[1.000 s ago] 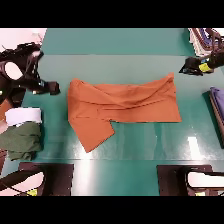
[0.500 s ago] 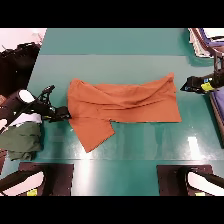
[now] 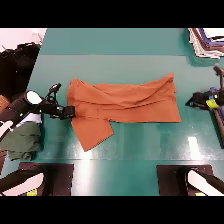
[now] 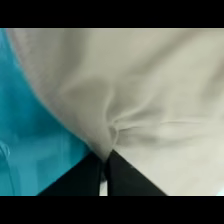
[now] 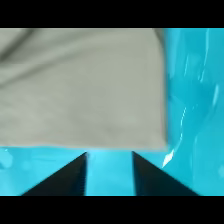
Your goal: Fold the shirts.
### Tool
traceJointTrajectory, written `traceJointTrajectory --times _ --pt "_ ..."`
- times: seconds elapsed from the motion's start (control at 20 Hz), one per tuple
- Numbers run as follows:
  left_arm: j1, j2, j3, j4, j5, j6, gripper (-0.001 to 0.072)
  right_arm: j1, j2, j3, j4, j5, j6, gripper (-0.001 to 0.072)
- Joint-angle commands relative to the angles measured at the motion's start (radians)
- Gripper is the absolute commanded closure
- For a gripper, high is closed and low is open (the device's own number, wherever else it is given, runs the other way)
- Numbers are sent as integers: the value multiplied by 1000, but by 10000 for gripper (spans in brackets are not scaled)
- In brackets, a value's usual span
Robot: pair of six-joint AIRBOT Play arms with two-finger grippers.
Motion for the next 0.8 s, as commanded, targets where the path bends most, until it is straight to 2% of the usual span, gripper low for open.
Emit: traceJointTrajectory --times 0.0,0.1,0.35,0.45,0.5,0.55,0.6,0.65,0.7,0.75 --pt "-6 1 83 -3 -44 2 681 -169 44 -178 2 -13 1 190" --pt "-6 1 122 -4 -46 2 681 -267 23 -279 80 -36 -10 190" --pt "-6 1 131 -3 -47 2 681 -342 -117 -402 405 -143 -154 219" --pt "-6 1 131 -3 -48 2 681 -303 -167 -393 426 -193 -157 280" --pt "-6 1 131 -3 -47 2 681 -277 -187 -381 426 -216 -157 282" --pt "-6 1 131 -3 -47 2 681 -248 -204 -364 426 -240 -157 332" --pt "-6 1 131 -3 -47 2 681 -217 -216 -346 426 -261 -157 433" --pt "-6 1 131 -3 -47 2 681 -192 -224 -330 426 -283 -156 433" --pt "-6 1 131 -3 -47 2 681 -167 -227 -313 426 -299 -156 481" --pt "-6 1 131 -3 -48 2 681 -145 -223 -300 425 -311 -156 572"
